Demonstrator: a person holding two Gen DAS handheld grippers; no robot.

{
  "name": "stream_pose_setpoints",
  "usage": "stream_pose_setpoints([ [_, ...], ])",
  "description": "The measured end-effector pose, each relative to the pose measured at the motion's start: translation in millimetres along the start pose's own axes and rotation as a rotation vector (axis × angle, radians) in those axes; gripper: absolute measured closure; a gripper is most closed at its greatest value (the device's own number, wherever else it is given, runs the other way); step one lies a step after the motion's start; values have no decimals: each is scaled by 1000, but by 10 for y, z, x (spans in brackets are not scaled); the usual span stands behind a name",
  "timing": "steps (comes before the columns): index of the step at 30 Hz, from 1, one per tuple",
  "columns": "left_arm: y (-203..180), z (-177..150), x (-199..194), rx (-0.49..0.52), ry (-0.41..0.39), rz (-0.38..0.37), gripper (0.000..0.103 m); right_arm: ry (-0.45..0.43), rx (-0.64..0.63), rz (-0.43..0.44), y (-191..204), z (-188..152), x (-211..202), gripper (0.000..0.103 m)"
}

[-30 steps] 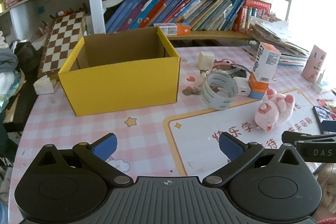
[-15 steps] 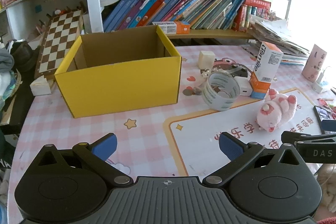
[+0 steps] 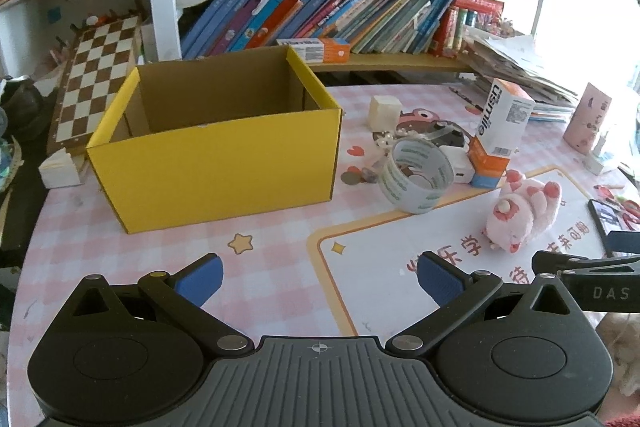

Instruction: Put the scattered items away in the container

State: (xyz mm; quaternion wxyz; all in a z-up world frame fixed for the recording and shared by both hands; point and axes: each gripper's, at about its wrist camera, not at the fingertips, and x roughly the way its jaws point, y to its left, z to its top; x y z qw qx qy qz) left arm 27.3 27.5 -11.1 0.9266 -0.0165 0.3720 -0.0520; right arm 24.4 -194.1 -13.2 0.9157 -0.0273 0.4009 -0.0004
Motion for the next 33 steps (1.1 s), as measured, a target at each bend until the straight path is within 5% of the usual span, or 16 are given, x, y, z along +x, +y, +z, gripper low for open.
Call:
stream_pose_setpoints([
  [19,205,-29,-26,30,-15,-103,0,-6,12,-32,282,-84,-144,0],
  [33,186,7,28,19,-42,-174,0,-123,-57,-36,104,-22,-91,0],
])
